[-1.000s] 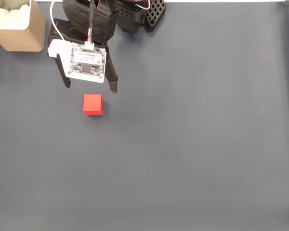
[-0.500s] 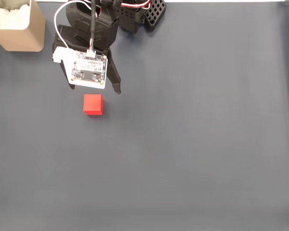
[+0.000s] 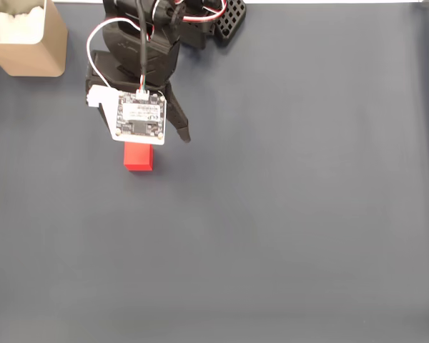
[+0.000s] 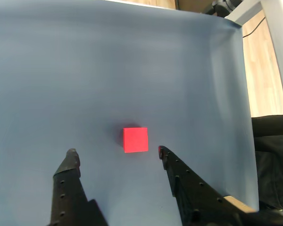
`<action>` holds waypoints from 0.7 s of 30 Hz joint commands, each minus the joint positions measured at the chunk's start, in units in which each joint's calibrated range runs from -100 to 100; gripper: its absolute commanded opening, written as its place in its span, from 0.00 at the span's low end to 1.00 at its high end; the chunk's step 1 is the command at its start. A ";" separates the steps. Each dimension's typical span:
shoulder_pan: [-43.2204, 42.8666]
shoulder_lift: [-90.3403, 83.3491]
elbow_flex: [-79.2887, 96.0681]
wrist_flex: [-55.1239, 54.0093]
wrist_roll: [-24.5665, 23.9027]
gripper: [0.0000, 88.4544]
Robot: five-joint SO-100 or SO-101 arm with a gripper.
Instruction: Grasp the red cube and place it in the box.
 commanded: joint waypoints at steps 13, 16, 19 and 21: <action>-0.57 4.89 -1.57 -3.84 -0.78 0.45; -0.57 5.33 -1.39 -4.00 -0.93 0.45; -0.78 5.59 -1.30 -4.08 -1.12 0.45; -0.92 5.85 -1.21 -4.25 -1.17 0.45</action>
